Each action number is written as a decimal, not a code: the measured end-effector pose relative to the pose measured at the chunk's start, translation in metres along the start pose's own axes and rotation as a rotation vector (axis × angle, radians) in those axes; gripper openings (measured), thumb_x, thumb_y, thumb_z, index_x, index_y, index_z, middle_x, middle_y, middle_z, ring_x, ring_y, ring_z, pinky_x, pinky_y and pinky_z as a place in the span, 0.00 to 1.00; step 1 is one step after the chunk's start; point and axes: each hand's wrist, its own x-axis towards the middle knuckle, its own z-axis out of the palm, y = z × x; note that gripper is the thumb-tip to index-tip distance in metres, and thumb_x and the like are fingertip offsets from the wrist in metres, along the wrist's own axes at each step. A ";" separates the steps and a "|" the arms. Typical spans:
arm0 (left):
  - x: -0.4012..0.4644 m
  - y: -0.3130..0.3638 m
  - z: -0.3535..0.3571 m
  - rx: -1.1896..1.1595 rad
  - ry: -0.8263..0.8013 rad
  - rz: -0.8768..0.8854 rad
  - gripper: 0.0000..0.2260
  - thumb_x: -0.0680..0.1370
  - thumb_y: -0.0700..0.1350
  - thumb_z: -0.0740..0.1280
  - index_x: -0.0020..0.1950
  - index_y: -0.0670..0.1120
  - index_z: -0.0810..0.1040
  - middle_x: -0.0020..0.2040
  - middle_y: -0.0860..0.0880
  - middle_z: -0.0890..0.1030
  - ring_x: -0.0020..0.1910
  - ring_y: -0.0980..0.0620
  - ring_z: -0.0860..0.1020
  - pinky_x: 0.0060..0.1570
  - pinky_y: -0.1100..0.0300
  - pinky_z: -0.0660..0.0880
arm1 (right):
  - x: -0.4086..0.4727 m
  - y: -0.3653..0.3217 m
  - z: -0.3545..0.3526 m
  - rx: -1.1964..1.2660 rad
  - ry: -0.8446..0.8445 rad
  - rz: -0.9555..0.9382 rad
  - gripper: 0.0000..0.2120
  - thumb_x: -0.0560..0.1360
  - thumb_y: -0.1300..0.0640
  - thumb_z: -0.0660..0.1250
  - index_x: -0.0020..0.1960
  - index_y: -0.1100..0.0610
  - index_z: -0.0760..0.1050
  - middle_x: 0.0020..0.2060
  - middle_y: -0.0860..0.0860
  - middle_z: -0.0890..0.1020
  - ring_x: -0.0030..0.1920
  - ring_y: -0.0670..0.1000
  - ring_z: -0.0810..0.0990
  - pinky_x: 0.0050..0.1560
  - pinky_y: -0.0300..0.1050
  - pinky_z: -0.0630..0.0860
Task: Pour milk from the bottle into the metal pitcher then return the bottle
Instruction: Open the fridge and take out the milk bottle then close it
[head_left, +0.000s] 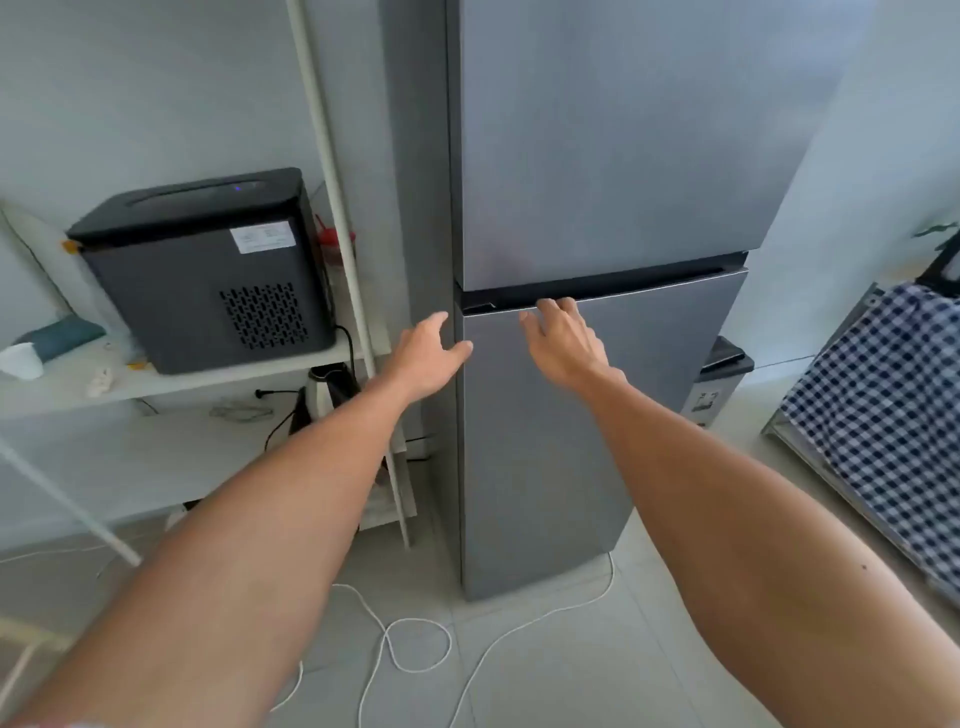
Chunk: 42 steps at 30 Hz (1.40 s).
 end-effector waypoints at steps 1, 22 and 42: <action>0.007 -0.004 0.003 -0.017 -0.001 0.002 0.35 0.81 0.60 0.67 0.84 0.48 0.60 0.79 0.43 0.69 0.74 0.42 0.73 0.72 0.44 0.70 | 0.005 -0.004 0.004 0.027 0.012 0.016 0.22 0.85 0.41 0.51 0.68 0.55 0.70 0.66 0.54 0.70 0.55 0.66 0.77 0.50 0.53 0.68; 0.074 -0.039 0.032 -0.496 -0.091 0.150 0.20 0.79 0.54 0.73 0.69 0.55 0.71 0.66 0.55 0.79 0.66 0.51 0.78 0.64 0.40 0.78 | 0.075 -0.006 0.052 0.443 0.162 0.081 0.30 0.85 0.37 0.52 0.39 0.60 0.72 0.35 0.51 0.76 0.55 0.53 0.72 0.54 0.49 0.71; 0.021 -0.032 0.051 -0.438 0.056 0.079 0.13 0.84 0.56 0.63 0.46 0.50 0.77 0.40 0.47 0.82 0.36 0.50 0.83 0.41 0.44 0.83 | 0.022 0.015 0.010 0.222 0.108 0.350 0.32 0.75 0.27 0.55 0.36 0.55 0.73 0.39 0.52 0.81 0.41 0.60 0.82 0.47 0.49 0.79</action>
